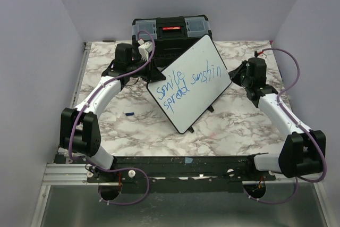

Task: Write a sentence on the whiteboard
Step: Write a sentence on the whiteboard stand.

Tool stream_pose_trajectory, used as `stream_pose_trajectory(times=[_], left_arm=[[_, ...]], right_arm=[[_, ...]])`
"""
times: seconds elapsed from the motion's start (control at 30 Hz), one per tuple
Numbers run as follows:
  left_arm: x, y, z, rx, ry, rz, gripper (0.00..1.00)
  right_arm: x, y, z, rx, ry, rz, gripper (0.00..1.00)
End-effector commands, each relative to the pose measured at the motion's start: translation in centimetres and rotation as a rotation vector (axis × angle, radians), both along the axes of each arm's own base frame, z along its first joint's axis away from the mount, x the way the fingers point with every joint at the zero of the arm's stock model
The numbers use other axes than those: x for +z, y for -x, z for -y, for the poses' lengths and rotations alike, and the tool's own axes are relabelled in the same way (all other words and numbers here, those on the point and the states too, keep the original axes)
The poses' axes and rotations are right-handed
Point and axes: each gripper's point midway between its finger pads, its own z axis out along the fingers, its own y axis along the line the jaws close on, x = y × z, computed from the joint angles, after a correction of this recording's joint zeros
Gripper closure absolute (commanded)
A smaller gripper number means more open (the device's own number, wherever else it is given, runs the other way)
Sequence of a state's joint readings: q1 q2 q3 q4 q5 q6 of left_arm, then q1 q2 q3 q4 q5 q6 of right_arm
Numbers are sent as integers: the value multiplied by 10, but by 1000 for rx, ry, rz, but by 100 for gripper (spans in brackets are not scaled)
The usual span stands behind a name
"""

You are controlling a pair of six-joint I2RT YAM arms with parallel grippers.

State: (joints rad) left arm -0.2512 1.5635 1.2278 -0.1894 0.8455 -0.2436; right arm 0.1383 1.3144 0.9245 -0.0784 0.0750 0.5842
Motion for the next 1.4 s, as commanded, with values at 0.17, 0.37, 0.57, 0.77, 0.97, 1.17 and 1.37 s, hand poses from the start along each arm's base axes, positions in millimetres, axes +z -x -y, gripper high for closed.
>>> stream_pose_trajectory(times=[0.17, 0.37, 0.57, 0.77, 0.97, 1.17, 1.37], left_arm=[[28, -6, 1, -27, -8, 200, 100], [28, -7, 2, -28, -6, 199, 100], [27, -8, 2, -27, -7, 196, 100], [25, -9, 2, -27, -8, 192, 100], [23, -10, 3, -27, -10, 187, 100], [23, -11, 3, -27, -10, 186, 100], [22, -11, 3, -26, -10, 184, 100]], right_arm=[[-29, -7, 16, -22, -44, -64, 99], [-42, -10, 15, 3, -121, -87, 99], [-51, -12, 12, 17, -151, -91, 99], [-56, -19, 10, 31, -187, -91, 99], [-59, -25, 6, 41, -207, -94, 99], [-67, -27, 3, 54, -222, -108, 99], [-75, -28, 5, 39, -213, -122, 99]])
